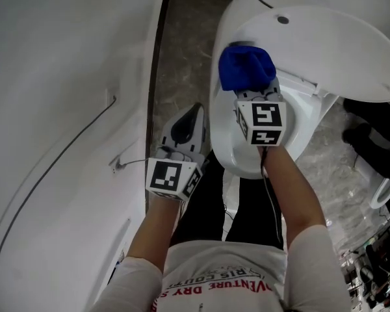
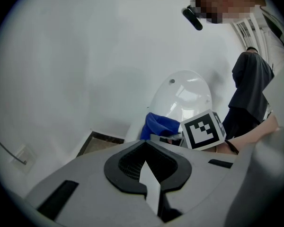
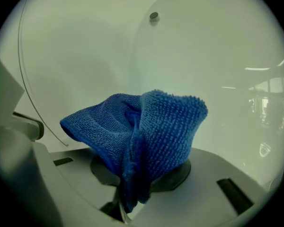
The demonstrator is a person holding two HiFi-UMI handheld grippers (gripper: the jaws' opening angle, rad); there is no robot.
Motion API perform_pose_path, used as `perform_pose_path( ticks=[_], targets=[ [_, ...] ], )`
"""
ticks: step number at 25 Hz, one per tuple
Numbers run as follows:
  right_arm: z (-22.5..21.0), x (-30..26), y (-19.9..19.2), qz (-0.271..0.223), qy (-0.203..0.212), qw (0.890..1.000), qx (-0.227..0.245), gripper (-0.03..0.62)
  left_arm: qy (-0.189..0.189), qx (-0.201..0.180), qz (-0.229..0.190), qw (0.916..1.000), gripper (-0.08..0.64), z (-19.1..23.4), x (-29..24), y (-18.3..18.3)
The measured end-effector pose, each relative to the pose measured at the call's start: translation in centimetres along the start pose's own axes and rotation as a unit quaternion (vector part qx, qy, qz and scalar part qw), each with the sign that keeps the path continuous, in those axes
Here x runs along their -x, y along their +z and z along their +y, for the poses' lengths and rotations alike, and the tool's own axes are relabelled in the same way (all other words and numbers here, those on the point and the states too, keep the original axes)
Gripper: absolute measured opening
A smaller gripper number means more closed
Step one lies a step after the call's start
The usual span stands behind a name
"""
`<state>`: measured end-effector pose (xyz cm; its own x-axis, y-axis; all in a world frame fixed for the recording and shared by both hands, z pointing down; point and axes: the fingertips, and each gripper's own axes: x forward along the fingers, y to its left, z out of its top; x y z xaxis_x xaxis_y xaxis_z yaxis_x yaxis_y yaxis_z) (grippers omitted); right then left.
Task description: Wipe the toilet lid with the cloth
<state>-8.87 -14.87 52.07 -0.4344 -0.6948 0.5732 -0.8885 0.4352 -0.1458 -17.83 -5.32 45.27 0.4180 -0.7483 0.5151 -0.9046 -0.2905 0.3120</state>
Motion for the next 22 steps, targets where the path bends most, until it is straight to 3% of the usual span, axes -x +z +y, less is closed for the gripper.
perform_pose_path(
  ticks=[4, 22],
  targets=[
    [-0.2, -1.1, 0.0, -0.002, -0.002, 1.000, 0.020, 0.094, 0.001, 0.005, -0.001, 1.0000, 0.006, 0.3, -0.5, -0.1],
    [-5.5, -0.8, -1.8, 0.028, -0.018, 0.999, 0.011, 0.094, -0.034, -0.026, 0.022, 0.9988, 0.007, -1.8, -3.2, 0.3]
  ],
)
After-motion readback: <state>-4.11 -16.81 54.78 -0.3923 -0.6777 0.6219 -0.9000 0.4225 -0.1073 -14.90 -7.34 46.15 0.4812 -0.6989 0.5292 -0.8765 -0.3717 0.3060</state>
